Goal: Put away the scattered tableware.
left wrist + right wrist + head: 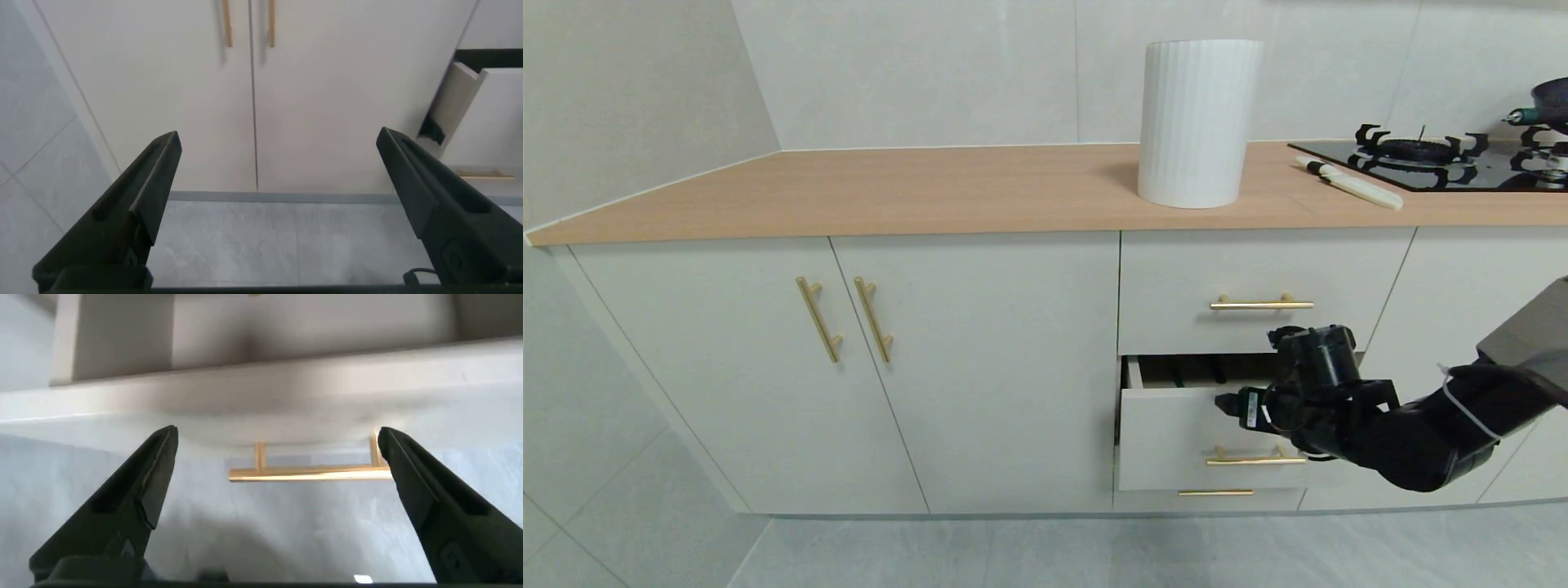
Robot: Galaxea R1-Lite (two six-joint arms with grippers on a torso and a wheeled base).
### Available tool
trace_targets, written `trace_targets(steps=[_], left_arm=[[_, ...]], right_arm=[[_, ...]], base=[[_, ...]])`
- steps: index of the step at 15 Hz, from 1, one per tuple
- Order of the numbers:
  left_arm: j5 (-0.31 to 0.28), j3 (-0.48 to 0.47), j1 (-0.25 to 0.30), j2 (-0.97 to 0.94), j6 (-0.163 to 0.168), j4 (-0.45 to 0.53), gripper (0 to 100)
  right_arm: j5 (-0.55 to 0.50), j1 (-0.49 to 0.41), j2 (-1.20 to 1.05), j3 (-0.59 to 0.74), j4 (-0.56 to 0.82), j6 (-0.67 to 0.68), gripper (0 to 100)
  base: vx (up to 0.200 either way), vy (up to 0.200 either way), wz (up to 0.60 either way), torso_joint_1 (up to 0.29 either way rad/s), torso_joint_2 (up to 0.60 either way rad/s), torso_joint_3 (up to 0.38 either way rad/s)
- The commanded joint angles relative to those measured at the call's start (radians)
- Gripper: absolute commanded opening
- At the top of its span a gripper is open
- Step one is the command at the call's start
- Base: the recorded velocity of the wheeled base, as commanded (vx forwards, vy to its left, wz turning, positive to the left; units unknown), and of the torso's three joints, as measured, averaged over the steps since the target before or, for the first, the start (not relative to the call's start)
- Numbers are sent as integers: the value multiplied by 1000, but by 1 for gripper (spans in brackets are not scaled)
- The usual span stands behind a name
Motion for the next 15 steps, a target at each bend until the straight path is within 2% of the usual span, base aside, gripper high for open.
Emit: trace_targets(steps=[1,8,15], left_arm=[[1,0,0,0,-1,0,100],[1,0,0,0,-1,0,100],[1,0,0,0,-1,0,100]], right_arm=[[-31,-1,78,23,-70,0,100],[-56,-16,179,9,-234,1,100],[-66,-48,251,-130,-243,123,100]], base=[[0,0,0,0,0,0],[0,0,0,0,0,0],[0,0,0,0,0,0]])
